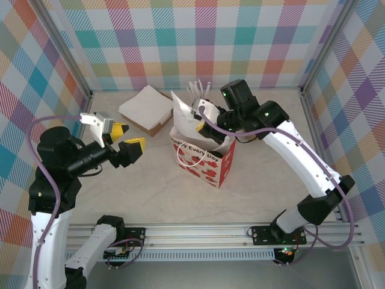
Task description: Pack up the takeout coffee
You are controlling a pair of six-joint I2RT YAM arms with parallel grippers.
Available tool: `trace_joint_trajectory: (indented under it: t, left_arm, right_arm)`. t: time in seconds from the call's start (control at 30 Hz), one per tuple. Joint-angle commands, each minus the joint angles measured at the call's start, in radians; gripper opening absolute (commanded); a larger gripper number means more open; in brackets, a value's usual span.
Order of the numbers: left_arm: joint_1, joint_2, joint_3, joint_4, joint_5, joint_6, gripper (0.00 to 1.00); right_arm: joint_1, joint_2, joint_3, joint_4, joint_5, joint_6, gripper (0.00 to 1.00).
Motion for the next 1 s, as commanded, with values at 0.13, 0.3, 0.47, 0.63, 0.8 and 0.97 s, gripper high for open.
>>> trace_joint_trajectory:
  t: [0.13, 0.3, 0.47, 0.63, 0.8, 0.97]
  left_arm:
    - [-0.008, -0.005, -0.003, 0.013, -0.032, -0.009, 0.88]
    - [-0.008, -0.002, -0.012, 0.018, -0.023, -0.011, 0.88]
    - [-0.008, -0.005, -0.017, 0.020, -0.022, -0.014, 0.88]
    - [-0.008, 0.001, -0.019, 0.022, -0.021, -0.012, 0.88]
    - [-0.008, 0.007, -0.018, 0.024, -0.018, -0.014, 0.88]
    - [-0.008, 0.007, -0.027, 0.037, -0.014, -0.022, 0.88]
  right_arm:
    - [-0.020, 0.049, -0.031, -0.049, 0.017, -0.060, 0.00]
    - [-0.021, 0.095, -0.041, -0.048, 0.026, -0.055, 0.00]
    - [-0.023, 0.142, -0.053, -0.058, 0.026, -0.040, 0.00]
    - [-0.023, 0.157, -0.121, -0.043, 0.002, -0.020, 0.00]
    - [-0.023, 0.177, -0.156, -0.078, -0.001, -0.023, 0.00]
    - [-0.023, 0.211, -0.166, -0.117, 0.013, -0.020, 0.01]
